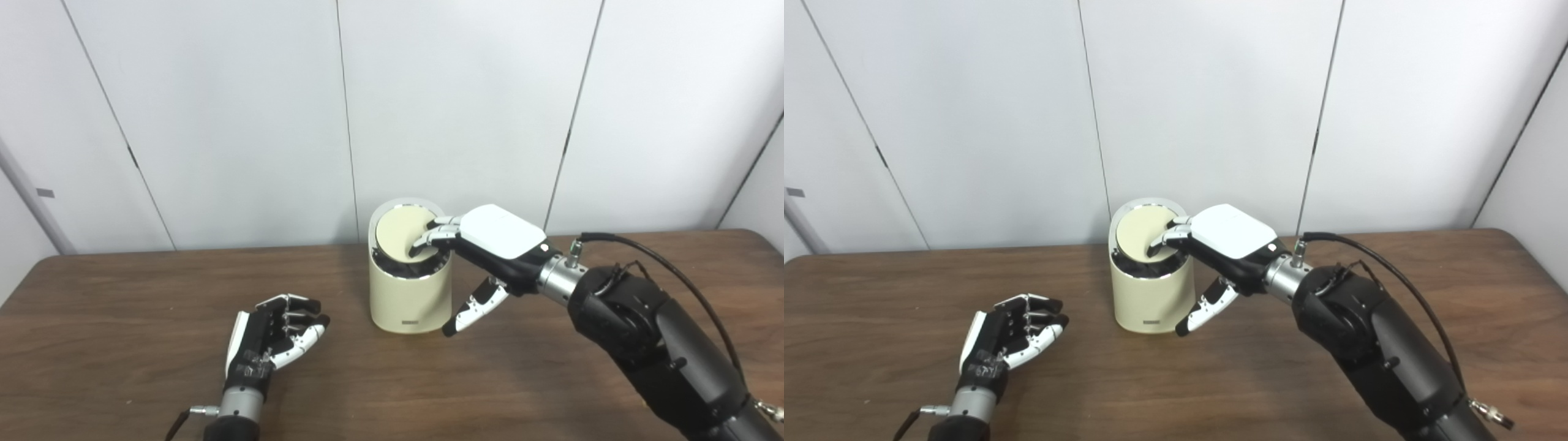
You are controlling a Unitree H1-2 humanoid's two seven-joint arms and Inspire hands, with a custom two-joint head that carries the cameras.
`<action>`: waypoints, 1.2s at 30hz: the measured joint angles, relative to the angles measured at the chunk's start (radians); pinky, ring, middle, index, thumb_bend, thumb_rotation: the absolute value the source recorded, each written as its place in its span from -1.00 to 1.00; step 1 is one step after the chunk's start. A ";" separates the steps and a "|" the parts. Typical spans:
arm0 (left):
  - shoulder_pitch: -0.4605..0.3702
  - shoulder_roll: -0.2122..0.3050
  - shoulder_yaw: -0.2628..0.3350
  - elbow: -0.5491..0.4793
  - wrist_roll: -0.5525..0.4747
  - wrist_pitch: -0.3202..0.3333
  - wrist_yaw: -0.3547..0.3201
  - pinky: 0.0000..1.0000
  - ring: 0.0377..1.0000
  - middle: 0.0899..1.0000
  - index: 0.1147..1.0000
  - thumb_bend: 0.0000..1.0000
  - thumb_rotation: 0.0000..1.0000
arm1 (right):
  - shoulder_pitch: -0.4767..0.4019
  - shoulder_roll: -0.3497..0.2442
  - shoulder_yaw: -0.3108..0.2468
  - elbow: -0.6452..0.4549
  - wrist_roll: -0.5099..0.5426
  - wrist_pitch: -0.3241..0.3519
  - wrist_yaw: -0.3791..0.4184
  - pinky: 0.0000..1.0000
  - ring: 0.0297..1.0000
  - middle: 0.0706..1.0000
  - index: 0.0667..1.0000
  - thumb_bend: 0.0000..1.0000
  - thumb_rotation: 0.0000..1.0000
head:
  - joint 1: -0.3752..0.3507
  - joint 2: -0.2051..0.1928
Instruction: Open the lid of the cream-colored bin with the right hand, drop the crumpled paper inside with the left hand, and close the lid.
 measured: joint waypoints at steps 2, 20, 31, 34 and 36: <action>0.000 0.000 0.000 0.000 0.000 0.000 0.000 -0.09 0.12 0.25 -0.13 0.01 -0.89 | -0.004 -0.008 0.011 0.001 -0.022 -0.021 -0.005 0.72 0.72 0.54 0.50 0.58 -0.12 | 0.000 0.000; 0.000 -0.005 0.001 0.000 0.000 0.000 -0.004 -0.08 0.13 0.26 -0.13 0.01 -0.89 | -0.043 -0.058 0.092 0.002 -0.223 -0.147 -0.079 0.78 0.76 0.52 0.47 0.59 -0.14 | 0.006 0.014; 0.000 -0.006 0.001 0.000 -0.002 0.000 -0.007 -0.09 0.12 0.25 -0.13 0.00 -0.89 | 0.055 0.087 -0.131 -0.022 0.136 0.145 0.035 0.48 0.69 0.62 0.58 0.41 -0.12 | 0.009 0.009; -0.001 -0.006 0.000 0.000 -0.001 0.000 -0.008 -0.10 0.12 0.25 -0.13 0.00 -0.89 | 0.068 0.161 -0.244 -0.051 0.285 0.285 0.043 0.52 0.70 0.66 0.67 0.35 -0.10 | 0.003 0.009; -0.002 -0.006 0.003 0.000 -0.002 0.000 -0.008 -0.08 0.13 0.25 -0.13 0.01 -0.89 | 0.068 0.172 -0.306 -0.051 0.355 0.341 0.037 0.57 0.72 0.67 0.68 0.32 -0.11 | 0.002 0.009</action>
